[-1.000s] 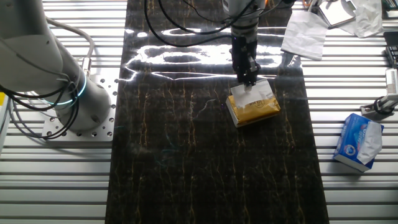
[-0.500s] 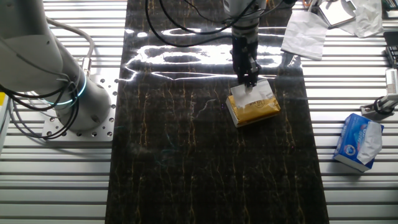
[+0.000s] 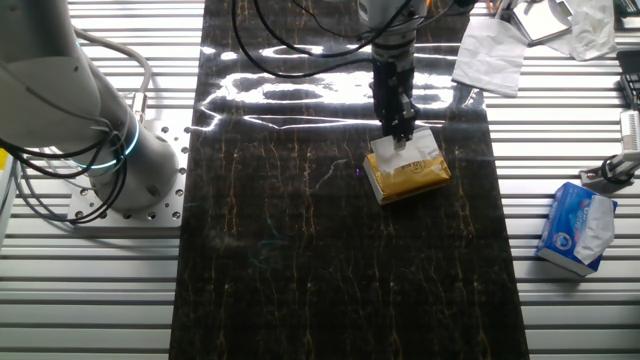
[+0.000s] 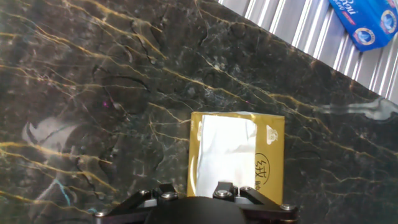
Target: Pull out a napkin
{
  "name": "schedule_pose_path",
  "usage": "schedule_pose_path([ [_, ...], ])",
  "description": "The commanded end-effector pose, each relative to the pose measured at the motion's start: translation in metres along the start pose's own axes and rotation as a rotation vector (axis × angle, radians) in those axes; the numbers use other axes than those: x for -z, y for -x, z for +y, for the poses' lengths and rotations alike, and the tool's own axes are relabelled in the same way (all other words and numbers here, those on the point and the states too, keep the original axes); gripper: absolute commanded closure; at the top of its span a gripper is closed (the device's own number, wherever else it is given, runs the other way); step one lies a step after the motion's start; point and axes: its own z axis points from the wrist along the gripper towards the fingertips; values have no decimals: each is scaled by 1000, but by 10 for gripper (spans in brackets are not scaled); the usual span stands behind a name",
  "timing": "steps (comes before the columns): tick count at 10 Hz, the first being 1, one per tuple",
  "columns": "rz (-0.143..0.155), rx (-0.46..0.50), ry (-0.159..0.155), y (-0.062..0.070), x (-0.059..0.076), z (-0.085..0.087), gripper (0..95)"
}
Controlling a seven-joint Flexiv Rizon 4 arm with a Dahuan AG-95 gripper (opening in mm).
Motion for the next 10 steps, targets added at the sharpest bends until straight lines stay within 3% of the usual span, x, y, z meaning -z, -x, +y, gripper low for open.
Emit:
schedule_pose_path([
  [1, 0, -2, -2, 0, 0, 0, 760],
  [10, 3, 22, -20, -3, 0, -10, 760],
])
